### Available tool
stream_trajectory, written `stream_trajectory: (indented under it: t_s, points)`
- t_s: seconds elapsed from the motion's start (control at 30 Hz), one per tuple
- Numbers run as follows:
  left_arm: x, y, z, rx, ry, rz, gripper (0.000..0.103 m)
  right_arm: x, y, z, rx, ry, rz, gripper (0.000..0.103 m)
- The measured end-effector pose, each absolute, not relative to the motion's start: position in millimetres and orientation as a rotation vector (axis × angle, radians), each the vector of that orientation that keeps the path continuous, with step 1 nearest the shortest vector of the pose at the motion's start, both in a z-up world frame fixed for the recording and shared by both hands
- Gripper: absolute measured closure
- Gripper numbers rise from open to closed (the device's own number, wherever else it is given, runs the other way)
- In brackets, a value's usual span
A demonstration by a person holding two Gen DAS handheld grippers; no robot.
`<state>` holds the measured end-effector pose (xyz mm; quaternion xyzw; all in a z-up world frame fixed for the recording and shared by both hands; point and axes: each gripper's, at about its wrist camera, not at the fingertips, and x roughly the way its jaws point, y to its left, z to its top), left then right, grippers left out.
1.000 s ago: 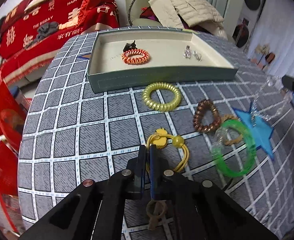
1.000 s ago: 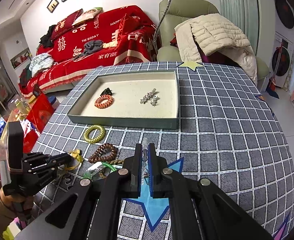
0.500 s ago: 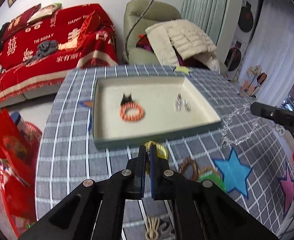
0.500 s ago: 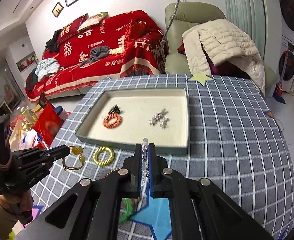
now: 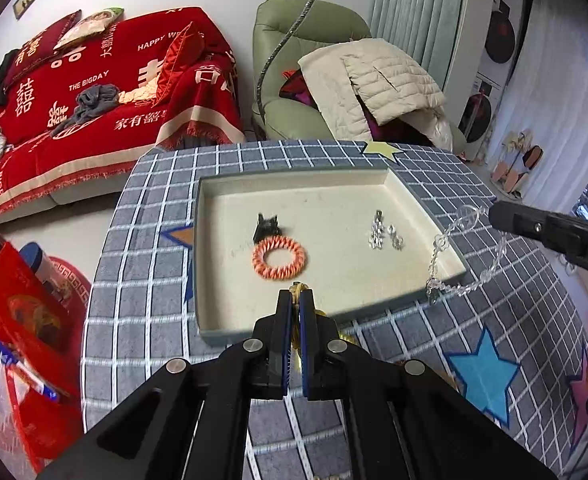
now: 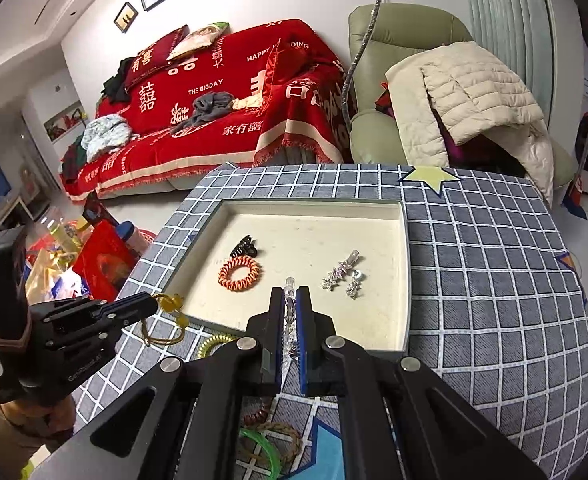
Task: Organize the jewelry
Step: 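Carry the cord tie in the left tool while the right tool carries the crystal bracelet to the tray, then open the left tool onto the orange coil while the right tool releases the crystal bracelet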
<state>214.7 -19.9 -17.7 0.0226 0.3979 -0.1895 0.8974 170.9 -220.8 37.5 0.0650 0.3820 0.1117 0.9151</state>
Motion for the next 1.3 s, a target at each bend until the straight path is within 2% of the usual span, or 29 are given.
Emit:
stream_trajectory:
  t_s: [0.3, 0.6, 0.83, 1.17, 1.27, 1.3]
  points:
    - [270, -43, -26, 0.039, 0.837, -0.385, 0.079, 222, -222, 24, 0.191, 0.800, 0.250, 0.097]
    - [309, -52, -60, 0.107, 0.872, -0.316, 0.078, 267, -239, -26, 0.223, 0.876, 0.151, 0.097]
    - [314, -53, -88, 0.186, 0.904, -0.252, 0.078, 273, -261, -58, 0.232, 0.930, 0.076, 0.097]
    - [308, -65, -90, 0.271, 0.881, -0.223, 0.078, 274, -265, -76, 0.230, 0.987, 0.051, 0.096]
    - [306, -63, -88, 0.244, 0.884, -0.237, 0.078, 272, -267, -73, 0.243, 0.981, 0.054, 0.089]
    - [306, -62, -87, 0.242, 0.880, -0.237, 0.078, 271, -268, -71, 0.250, 0.974, 0.056, 0.075]
